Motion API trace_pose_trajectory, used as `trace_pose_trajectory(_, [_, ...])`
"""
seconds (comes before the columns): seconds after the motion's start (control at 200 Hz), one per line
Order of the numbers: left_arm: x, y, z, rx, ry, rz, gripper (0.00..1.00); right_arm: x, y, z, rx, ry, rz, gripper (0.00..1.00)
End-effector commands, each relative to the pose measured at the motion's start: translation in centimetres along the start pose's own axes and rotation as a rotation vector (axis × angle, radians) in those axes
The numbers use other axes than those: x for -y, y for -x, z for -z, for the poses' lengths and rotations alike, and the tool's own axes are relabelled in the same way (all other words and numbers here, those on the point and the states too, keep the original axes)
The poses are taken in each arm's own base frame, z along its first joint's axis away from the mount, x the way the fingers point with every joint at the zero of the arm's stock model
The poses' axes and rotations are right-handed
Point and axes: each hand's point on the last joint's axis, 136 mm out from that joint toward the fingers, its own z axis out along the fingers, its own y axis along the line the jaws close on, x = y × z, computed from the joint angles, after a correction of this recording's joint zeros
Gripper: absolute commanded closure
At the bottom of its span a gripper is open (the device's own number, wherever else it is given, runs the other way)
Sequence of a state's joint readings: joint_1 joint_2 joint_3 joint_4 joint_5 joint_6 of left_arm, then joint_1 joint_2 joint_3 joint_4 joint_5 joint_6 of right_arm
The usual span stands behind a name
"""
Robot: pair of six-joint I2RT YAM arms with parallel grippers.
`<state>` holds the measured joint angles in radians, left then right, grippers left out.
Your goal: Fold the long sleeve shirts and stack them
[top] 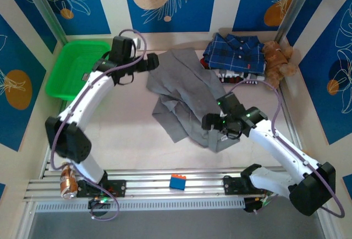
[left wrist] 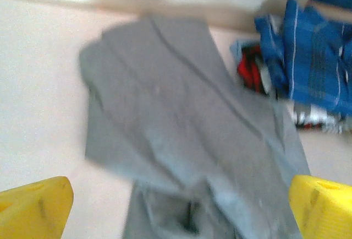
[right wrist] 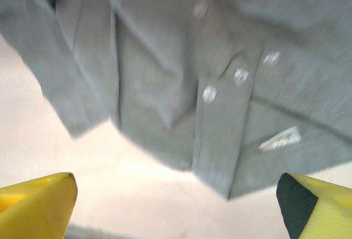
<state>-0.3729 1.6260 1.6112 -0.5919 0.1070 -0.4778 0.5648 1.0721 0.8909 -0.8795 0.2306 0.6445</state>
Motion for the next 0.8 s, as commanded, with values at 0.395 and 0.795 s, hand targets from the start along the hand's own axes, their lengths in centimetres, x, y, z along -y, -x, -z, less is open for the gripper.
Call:
trace_pose_trajectory(0.395, [2.8,-26.0,-5.7,-0.657,-0.101,0.224,0.11,2.6,-7.1,-7.0,-0.275,-0.349,0.028,0.10])
trace_pose_trajectory(0.795, [-0.4,-30.9,-10.4,-0.747,0.072,0.282,0.35,2.9,-5.9,-8.9,-0.223,-0.363,0.009,0.24])
